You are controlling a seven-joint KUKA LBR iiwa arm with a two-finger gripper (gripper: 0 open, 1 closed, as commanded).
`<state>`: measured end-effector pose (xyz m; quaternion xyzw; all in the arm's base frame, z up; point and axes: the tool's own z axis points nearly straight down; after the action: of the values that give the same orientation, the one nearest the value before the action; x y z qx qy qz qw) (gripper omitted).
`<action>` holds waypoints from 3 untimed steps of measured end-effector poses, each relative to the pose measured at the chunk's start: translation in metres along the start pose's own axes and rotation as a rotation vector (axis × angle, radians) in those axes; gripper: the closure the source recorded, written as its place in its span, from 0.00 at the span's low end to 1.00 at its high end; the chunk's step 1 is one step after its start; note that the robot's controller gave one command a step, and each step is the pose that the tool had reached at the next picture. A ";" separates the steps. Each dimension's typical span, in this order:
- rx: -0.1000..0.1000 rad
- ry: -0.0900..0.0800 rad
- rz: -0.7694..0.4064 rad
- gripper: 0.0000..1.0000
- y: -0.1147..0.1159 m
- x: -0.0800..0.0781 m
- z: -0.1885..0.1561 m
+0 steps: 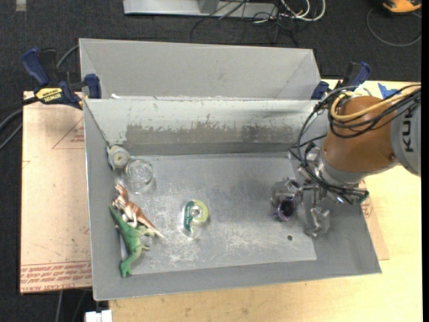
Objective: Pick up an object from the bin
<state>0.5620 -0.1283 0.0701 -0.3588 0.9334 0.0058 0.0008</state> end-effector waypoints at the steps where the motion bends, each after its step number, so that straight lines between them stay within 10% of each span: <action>1: 0.012 -0.004 0.533 0.00 -0.008 -0.006 -0.025; 2: 0.001 -0.002 -0.042 1.00 -0.004 -0.028 0.000; 3: 0.001 -0.003 -0.040 1.00 -0.004 -0.028 0.000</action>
Offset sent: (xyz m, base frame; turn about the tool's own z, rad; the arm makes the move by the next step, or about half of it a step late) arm 0.0222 0.0153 -0.0001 -0.0432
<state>0.5854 -0.1123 0.0707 -0.3775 0.9260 0.0059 0.0025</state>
